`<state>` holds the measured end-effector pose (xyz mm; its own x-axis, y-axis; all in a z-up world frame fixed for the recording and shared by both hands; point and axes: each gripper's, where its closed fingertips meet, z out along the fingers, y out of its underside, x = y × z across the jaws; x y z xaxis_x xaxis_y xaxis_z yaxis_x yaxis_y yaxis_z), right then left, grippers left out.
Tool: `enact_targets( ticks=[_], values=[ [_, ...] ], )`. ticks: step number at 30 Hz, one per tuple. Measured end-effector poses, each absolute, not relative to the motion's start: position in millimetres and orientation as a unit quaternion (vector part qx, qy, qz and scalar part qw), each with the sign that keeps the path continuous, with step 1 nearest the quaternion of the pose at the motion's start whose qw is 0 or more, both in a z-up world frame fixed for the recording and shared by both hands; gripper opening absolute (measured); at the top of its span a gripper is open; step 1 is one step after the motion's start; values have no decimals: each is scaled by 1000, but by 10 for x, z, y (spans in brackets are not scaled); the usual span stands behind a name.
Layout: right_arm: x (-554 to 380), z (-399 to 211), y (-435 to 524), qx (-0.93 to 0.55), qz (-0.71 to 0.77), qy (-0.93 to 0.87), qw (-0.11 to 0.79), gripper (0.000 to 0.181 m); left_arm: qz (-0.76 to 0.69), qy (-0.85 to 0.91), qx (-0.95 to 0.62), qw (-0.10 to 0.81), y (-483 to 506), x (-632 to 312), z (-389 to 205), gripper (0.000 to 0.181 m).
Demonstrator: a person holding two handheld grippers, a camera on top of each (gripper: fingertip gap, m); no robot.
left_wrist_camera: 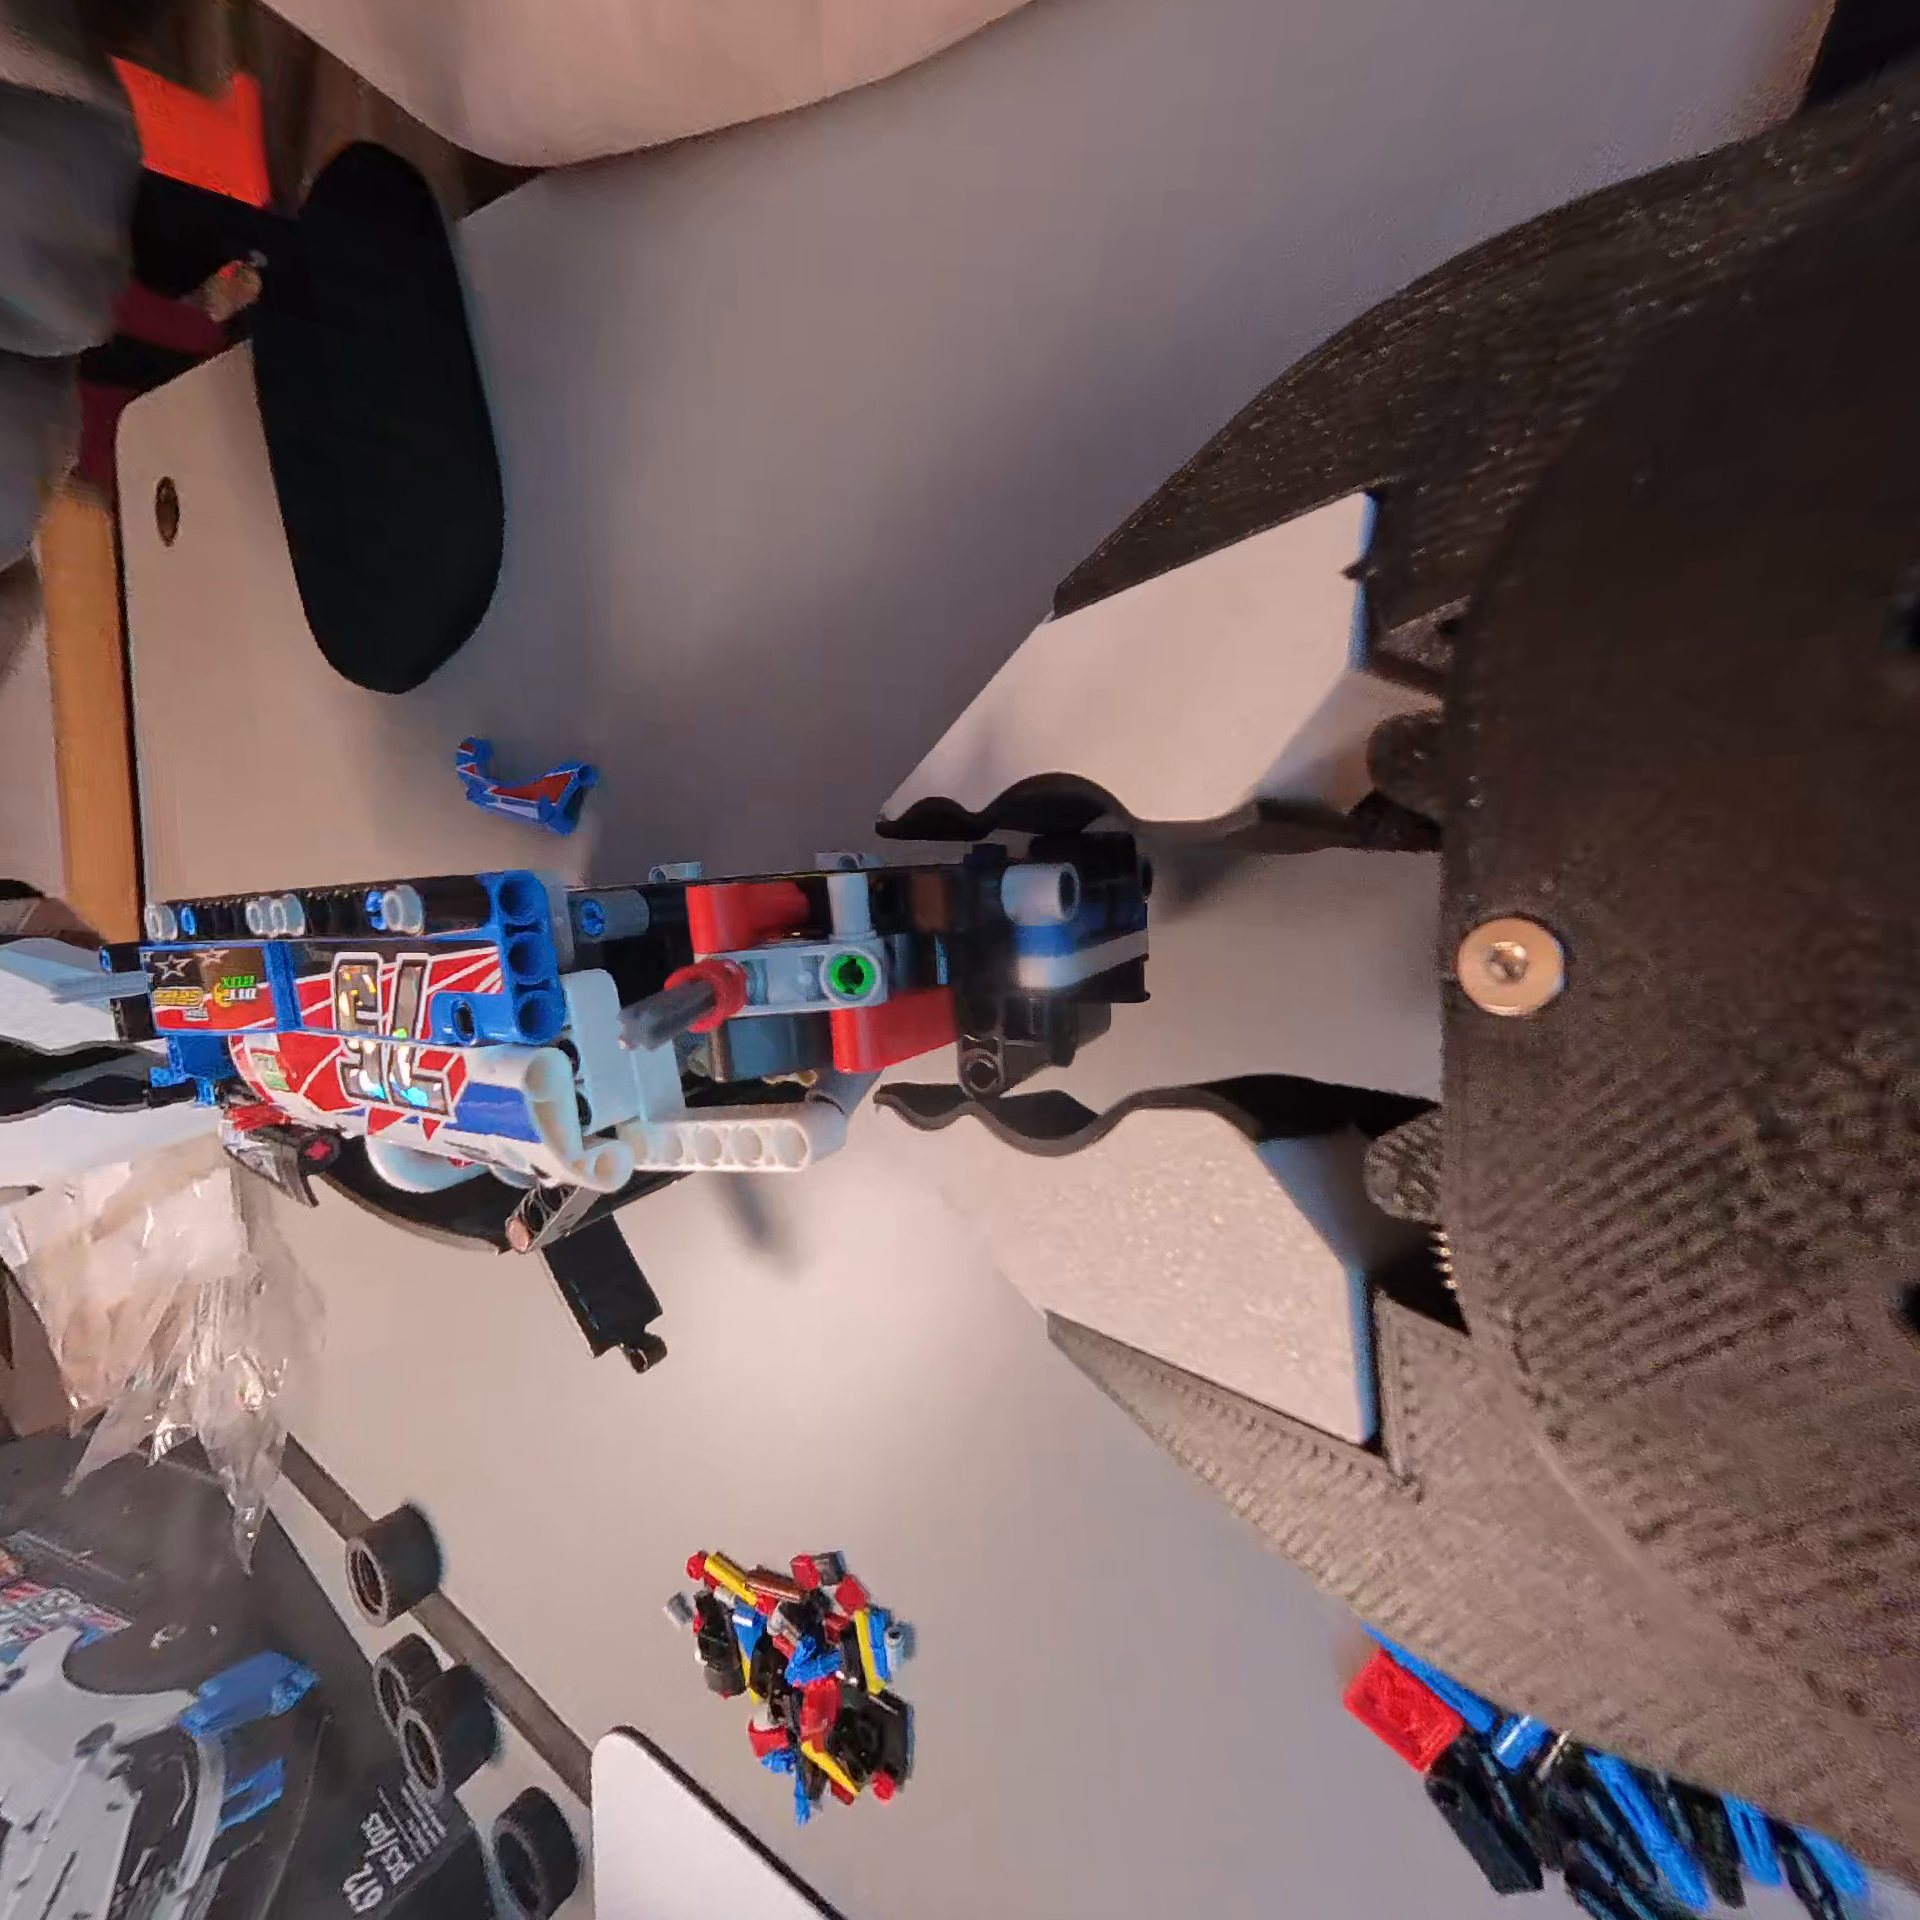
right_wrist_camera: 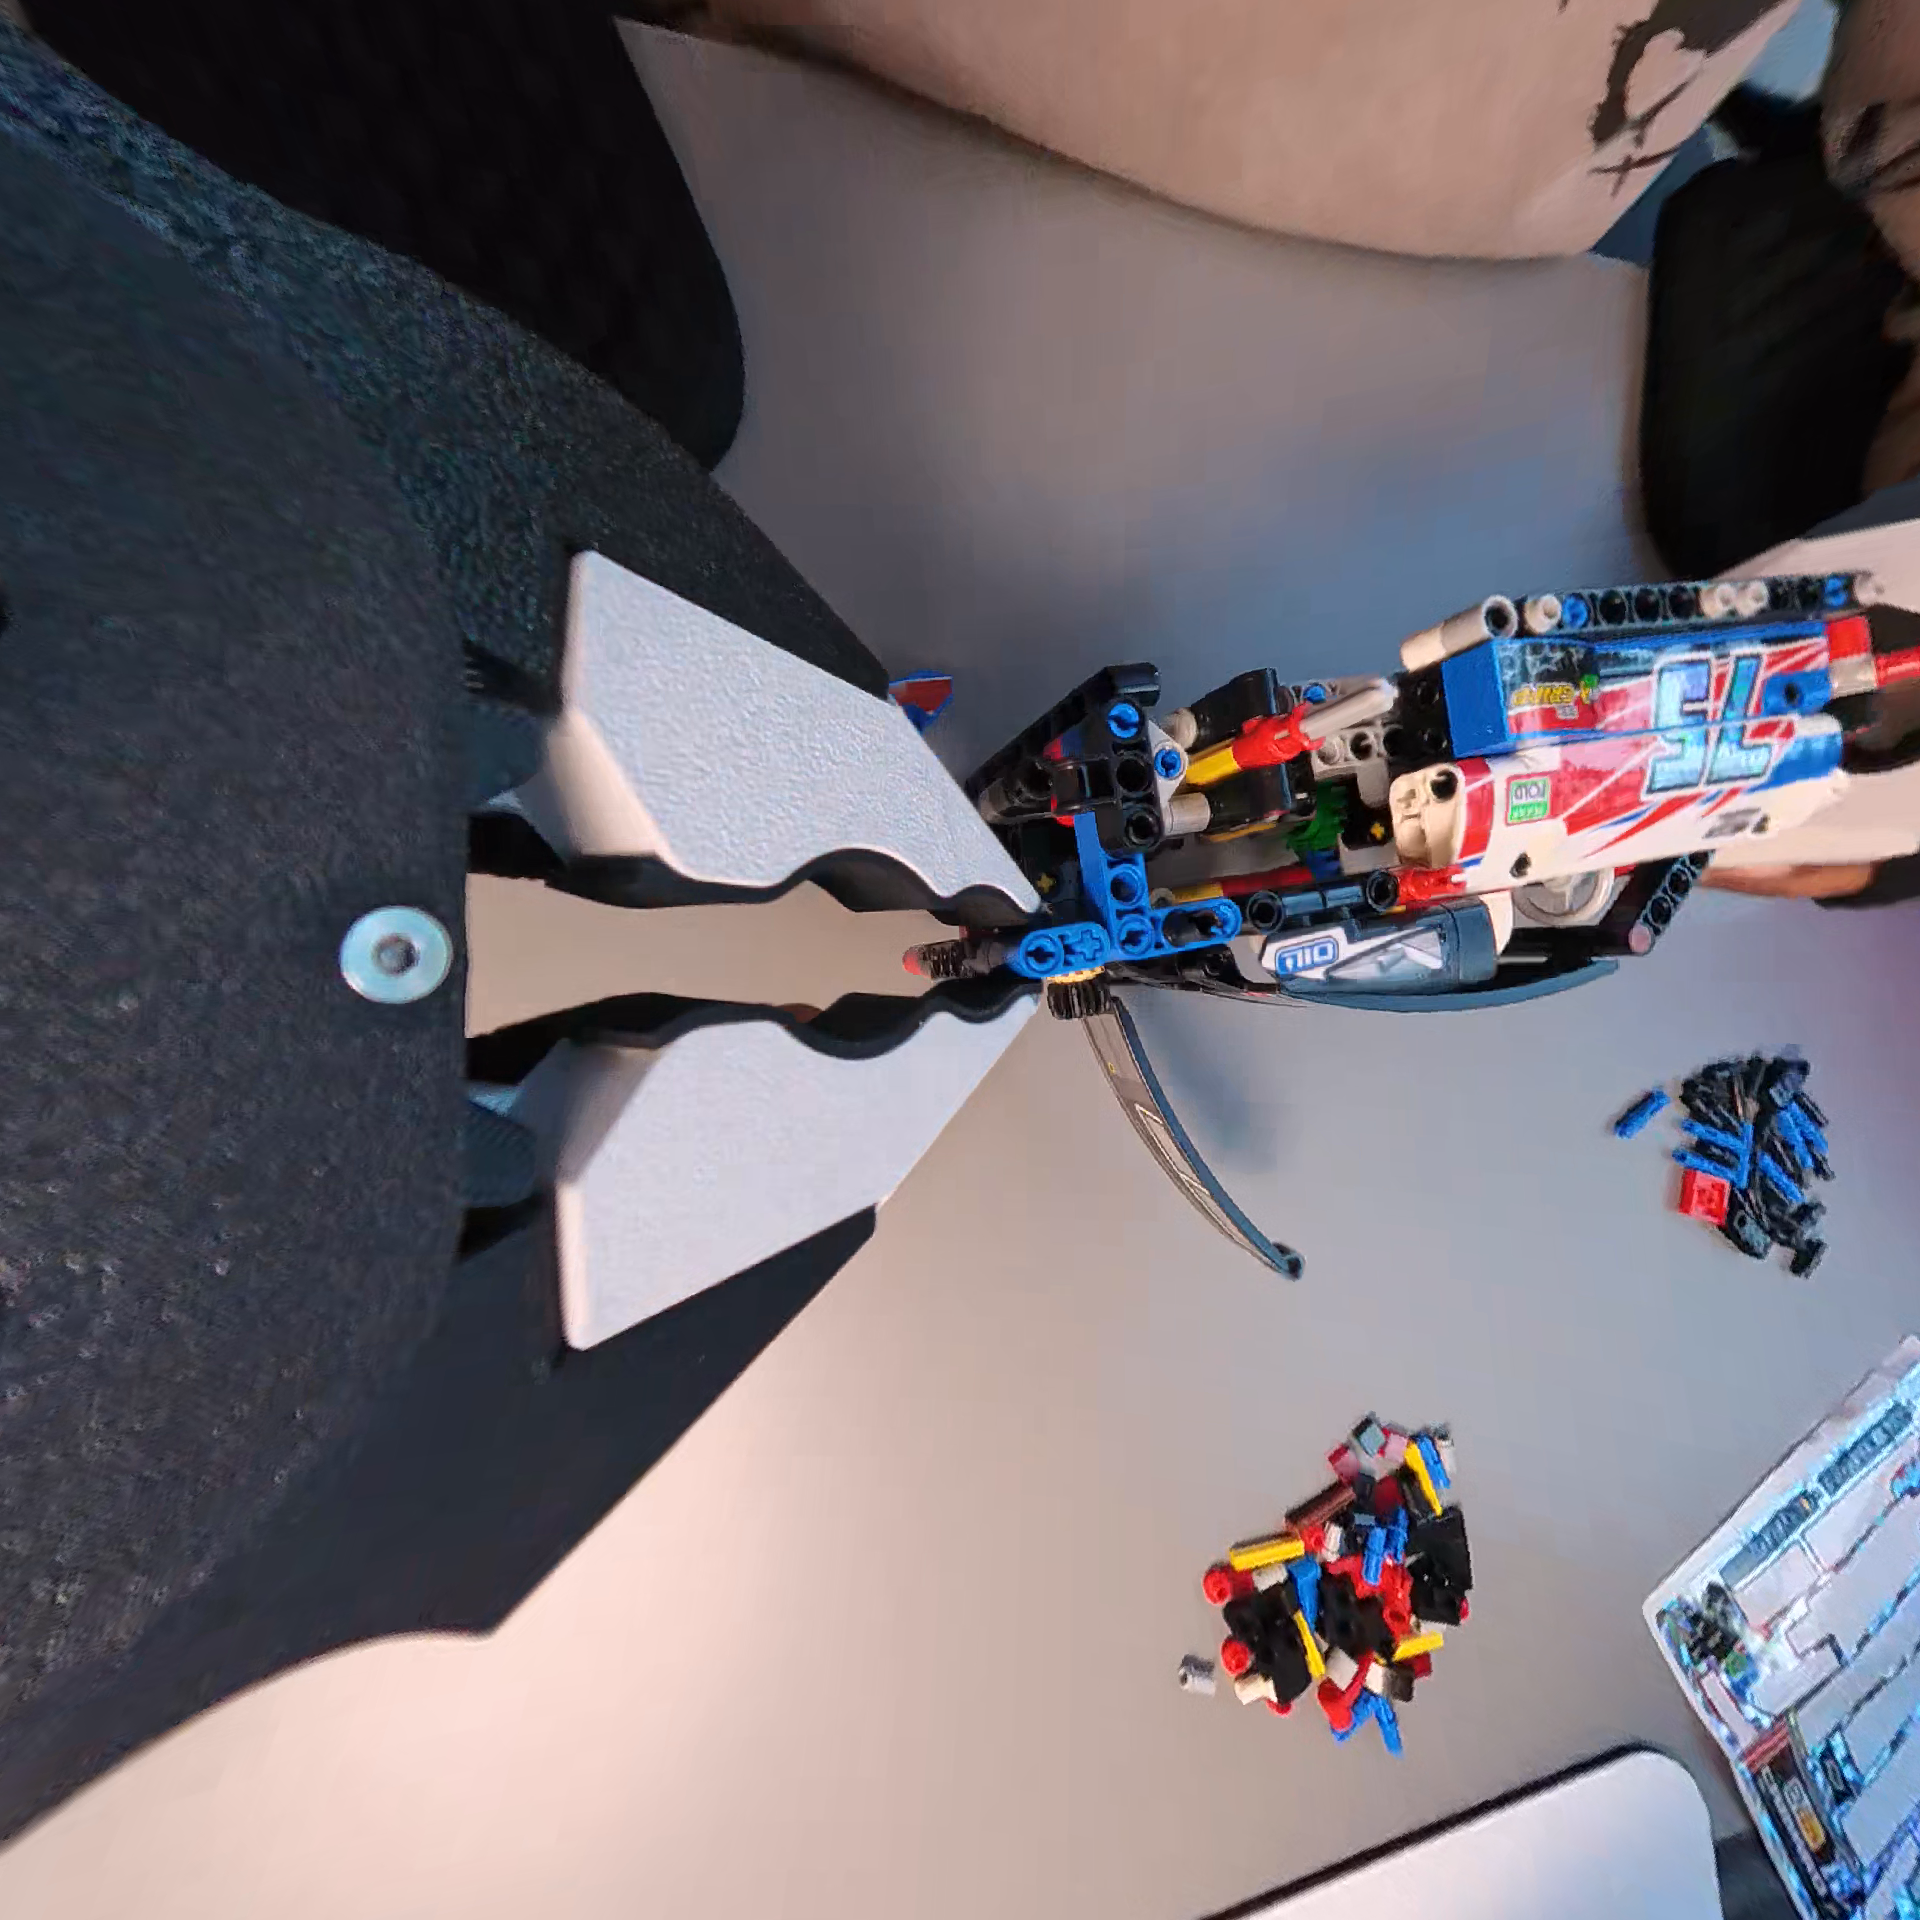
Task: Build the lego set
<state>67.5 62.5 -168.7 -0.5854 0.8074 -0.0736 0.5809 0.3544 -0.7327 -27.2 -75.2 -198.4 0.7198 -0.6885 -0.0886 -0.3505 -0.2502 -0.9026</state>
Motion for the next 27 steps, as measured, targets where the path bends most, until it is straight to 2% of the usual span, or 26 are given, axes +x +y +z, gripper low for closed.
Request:
enact_targets(
  ticks=[4, 8, 10, 14, 20, 22, 27],
  values=[
    [720, -1620, 576, -430, 402, -786, 186, 11, -163, 324, -773, 520, -799, -279, -1987, 44],
    [949, -1551, 554, -451, 416, -762, 207, 34, -171, 319, -773, 521, -826, -260, -1985, 45],
    [1100, -1638, 516, -464, 404, -761, 207, 34, -173, 319, -771, 523, -821, -262, -1985, 46],
    [1409, -2077, 326, -488, 345, -788, 149, 31, -166, 329, -765, 528, -826, -246, -1978, 45],
    [1449, -2493, 277, -492, 244, -823, 149, 26, -154, 335, -761, 533, -846, -229, -1979, 45],
    [1407, -2491, 274, -485, 240, -826, 158, 13, -153, 338, -760, 534, -848, -228, -1978, 46],
    [1476, -2286, 133, -451, 268, -837, 155, 10, -155, 339, -759, 533, -859, -225, -1977, 45]
  ],
)
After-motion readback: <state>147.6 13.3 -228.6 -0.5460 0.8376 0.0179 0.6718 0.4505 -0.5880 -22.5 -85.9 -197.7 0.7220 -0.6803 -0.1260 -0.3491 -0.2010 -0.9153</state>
